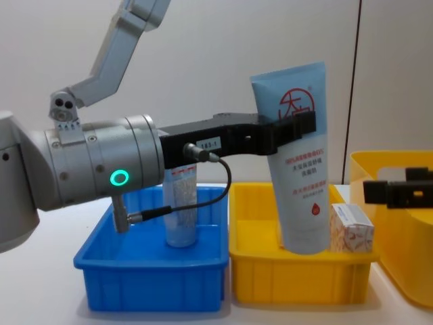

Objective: Bimanual collaborative sorting of washing and personal care products

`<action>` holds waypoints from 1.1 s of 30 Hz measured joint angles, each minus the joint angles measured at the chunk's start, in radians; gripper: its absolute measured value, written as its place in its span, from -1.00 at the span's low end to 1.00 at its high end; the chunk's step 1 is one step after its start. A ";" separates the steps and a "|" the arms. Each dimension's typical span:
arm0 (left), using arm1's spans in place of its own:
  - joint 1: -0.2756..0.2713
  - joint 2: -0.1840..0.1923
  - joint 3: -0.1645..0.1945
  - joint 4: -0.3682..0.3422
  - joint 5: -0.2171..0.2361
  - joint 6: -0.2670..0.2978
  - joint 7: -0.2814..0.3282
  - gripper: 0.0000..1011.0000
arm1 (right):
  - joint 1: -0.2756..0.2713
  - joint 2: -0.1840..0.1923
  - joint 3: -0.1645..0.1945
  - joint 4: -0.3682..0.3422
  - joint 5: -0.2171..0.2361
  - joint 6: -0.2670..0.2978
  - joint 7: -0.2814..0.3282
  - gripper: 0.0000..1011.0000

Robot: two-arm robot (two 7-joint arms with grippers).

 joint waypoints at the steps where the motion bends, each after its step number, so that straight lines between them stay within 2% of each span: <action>1: 0.000 0.000 0.000 0.000 0.000 0.000 -0.001 -0.61 | 0.001 0.007 -0.003 0.003 -0.001 -0.003 0.006 0.98; 10: -0.001 -0.001 0.002 0.002 -0.002 0.000 -0.004 -0.61 | 0.008 0.016 -0.029 0.024 -0.034 -0.065 0.015 0.98; 20: -0.001 -0.001 0.003 0.003 -0.003 0.000 -0.005 -0.61 | 0.029 -0.026 -0.074 0.062 -0.108 -0.172 -0.029 0.99; 33: -0.001 -0.001 0.003 0.003 -0.003 0.000 -0.006 -0.61 | 0.058 -0.063 -0.121 0.097 -0.160 -0.206 -0.041 0.98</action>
